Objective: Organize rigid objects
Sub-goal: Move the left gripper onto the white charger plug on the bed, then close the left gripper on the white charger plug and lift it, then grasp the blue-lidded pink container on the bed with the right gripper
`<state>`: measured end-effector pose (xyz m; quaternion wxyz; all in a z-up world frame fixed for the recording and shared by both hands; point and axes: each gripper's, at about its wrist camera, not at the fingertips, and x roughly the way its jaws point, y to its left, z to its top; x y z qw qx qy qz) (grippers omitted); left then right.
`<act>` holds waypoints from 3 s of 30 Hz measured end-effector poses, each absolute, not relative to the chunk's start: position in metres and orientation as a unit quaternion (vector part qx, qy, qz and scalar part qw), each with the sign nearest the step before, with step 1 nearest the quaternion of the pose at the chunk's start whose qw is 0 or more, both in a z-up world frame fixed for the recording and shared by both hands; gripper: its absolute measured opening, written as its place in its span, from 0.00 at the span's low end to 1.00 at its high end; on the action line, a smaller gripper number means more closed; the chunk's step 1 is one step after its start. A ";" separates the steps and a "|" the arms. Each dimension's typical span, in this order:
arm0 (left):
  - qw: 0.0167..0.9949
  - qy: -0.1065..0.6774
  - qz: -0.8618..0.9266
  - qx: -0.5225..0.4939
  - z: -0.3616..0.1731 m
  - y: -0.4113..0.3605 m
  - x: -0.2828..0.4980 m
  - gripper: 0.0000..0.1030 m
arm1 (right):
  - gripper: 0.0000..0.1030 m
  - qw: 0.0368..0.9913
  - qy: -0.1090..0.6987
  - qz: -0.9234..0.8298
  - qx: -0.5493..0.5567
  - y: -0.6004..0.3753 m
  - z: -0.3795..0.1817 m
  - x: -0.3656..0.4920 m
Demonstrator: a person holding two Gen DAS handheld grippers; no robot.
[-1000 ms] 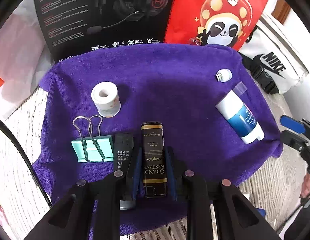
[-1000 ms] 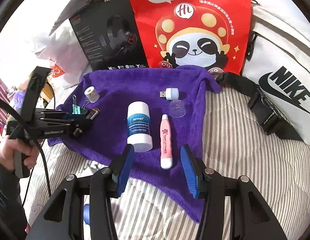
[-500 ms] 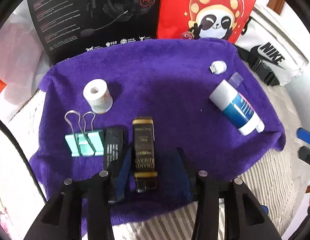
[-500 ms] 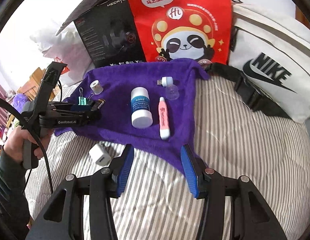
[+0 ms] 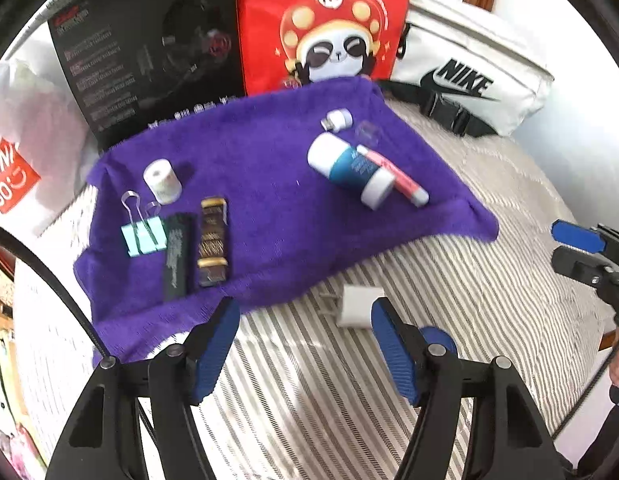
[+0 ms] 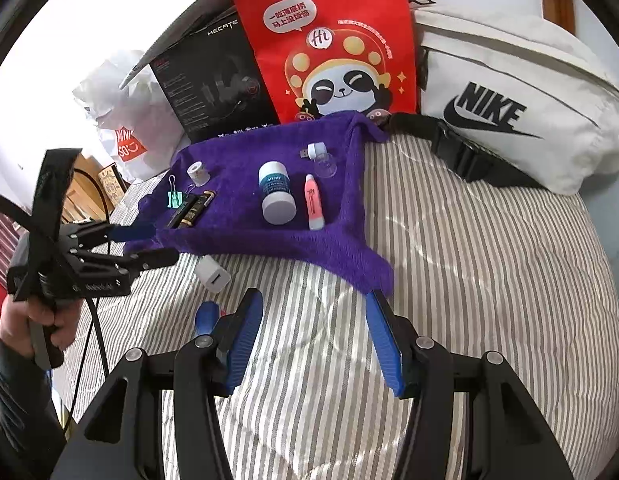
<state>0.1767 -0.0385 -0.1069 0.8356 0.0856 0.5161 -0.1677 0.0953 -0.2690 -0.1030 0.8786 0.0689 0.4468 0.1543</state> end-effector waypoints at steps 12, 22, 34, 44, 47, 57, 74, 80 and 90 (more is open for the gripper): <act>0.811 0.550 -0.179 0.090 -0.137 -0.054 0.180 0.65 | 0.52 0.870 0.460 0.155 0.089 -0.279 -0.115 0.085; 0.806 0.552 -0.179 0.116 -0.151 -0.071 0.183 0.65 | 0.52 0.864 0.470 0.155 0.094 -0.280 -0.122 0.086; 0.810 0.545 -0.181 0.114 -0.152 -0.068 0.186 0.40 | 0.52 0.856 0.484 0.157 0.093 -0.277 -0.132 0.086; 0.816 0.548 -0.148 0.110 -0.150 -0.028 0.165 0.40 | 0.52 0.848 0.490 0.185 0.075 -0.250 -0.136 0.086; 0.820 0.549 -0.127 0.101 -0.150 -0.006 0.155 0.40 | 0.52 0.846 0.491 0.196 0.066 -0.237 -0.137 0.085; 0.829 0.552 -0.069 0.059 -0.152 0.064 0.125 0.40 | 0.50 0.845 0.480 0.235 0.034 -0.185 -0.140 0.079; 0.838 0.540 -0.074 0.037 -0.152 0.078 0.115 0.40 | 0.20 0.857 0.468 0.203 -0.081 -0.135 -0.174 0.098; 0.841 0.535 -0.073 0.034 -0.151 0.078 0.112 0.40 | 0.20 0.857 0.473 0.193 -0.072 -0.154 -0.162 0.093; 0.844 0.532 -0.064 0.026 -0.151 0.077 0.111 0.40 | 0.19 0.857 0.478 0.184 -0.057 -0.168 -0.173 0.094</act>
